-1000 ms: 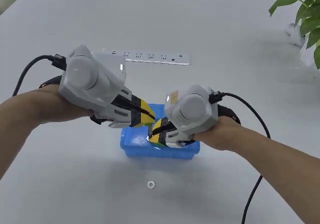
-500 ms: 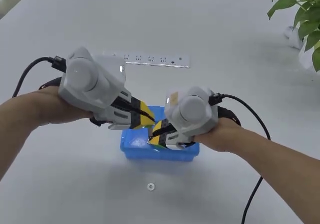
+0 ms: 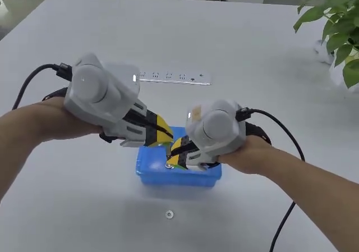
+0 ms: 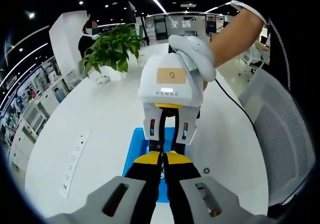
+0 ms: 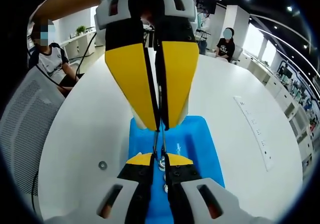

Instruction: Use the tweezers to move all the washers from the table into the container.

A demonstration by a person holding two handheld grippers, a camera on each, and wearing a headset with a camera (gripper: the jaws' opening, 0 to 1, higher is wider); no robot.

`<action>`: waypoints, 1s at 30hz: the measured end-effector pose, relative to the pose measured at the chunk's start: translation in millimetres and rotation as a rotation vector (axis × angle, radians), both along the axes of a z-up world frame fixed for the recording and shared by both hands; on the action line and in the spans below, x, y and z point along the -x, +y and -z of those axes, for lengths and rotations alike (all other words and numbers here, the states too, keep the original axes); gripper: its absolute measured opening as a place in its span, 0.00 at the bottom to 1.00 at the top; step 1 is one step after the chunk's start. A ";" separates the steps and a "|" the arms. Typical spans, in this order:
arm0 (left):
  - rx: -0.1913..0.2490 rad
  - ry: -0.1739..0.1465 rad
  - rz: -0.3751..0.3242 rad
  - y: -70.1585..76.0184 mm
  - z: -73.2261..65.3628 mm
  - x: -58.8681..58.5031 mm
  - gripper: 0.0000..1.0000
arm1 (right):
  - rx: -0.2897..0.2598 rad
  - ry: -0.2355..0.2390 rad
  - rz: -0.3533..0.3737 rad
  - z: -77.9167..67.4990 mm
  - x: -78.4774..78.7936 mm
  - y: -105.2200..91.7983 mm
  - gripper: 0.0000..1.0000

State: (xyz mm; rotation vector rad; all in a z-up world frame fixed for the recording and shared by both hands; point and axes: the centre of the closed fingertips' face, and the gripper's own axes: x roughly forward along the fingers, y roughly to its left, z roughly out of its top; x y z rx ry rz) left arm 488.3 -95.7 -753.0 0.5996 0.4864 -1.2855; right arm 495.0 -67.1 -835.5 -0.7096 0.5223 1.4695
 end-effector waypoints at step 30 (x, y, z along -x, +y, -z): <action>0.002 -0.024 0.049 -13.5 -28.6 44.0 0.05 | -0.035 -0.041 0.015 -30.3 44.6 -13.0 0.13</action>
